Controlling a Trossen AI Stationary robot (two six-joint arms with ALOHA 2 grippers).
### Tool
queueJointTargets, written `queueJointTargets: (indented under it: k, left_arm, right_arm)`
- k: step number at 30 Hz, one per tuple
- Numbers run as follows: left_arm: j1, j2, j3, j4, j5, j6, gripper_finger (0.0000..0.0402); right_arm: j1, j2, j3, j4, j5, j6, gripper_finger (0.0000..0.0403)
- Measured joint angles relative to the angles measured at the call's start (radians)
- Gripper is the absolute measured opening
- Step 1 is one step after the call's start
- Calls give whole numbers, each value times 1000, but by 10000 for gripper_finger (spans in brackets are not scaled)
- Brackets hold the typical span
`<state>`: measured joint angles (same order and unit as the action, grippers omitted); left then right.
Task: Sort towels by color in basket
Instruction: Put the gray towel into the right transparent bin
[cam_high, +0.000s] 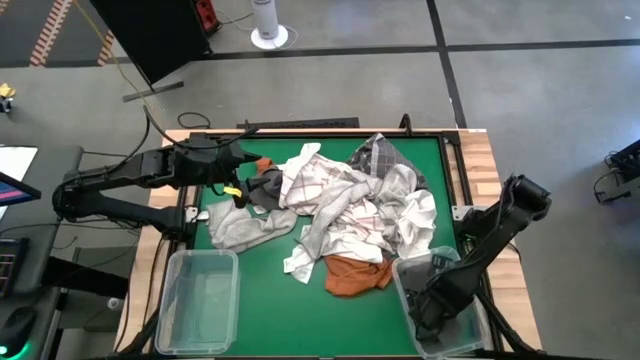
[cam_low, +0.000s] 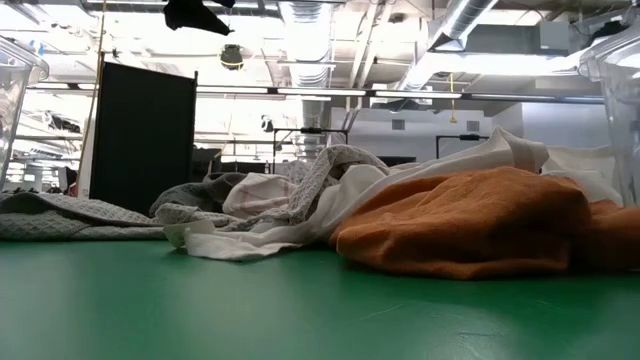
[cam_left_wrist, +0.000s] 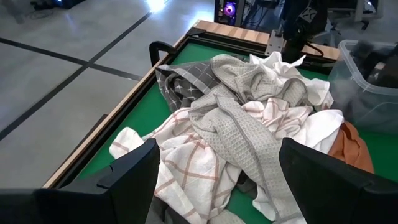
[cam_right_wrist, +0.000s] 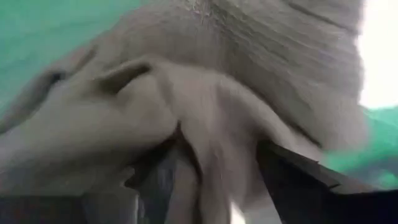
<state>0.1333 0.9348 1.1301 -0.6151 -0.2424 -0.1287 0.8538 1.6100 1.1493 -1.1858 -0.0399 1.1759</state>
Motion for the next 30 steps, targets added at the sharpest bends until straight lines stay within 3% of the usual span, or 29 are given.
queueJointTargets:
  k: [6,11,15,19,23,26,30]
  left_arm:
    - [0,0,0,0,0,0,316]
    - [0,0,0,-5,1,0,316]
    - [-3,16,0,-19,8,16,316]
    - [-33,32,-28,3,37,19,316]
    - [-61,53,-75,31,38,26,316]
    - [-69,75,-109,24,31,24,316]
    - [-67,95,-158,31,12,1,316]
  right_arm:
    - [17,-1,289,-354,57,27,270]
    - [33,-39,387,-366,245,3,270]
    - [18,-101,383,-384,432,-36,270]
    - [-21,-180,364,-385,699,-107,270]
    - [-104,-247,347,-378,902,-213,270]
    - [-190,-285,320,-291,989,-359,270]
    - [-328,-338,231,-90,987,-607,270]
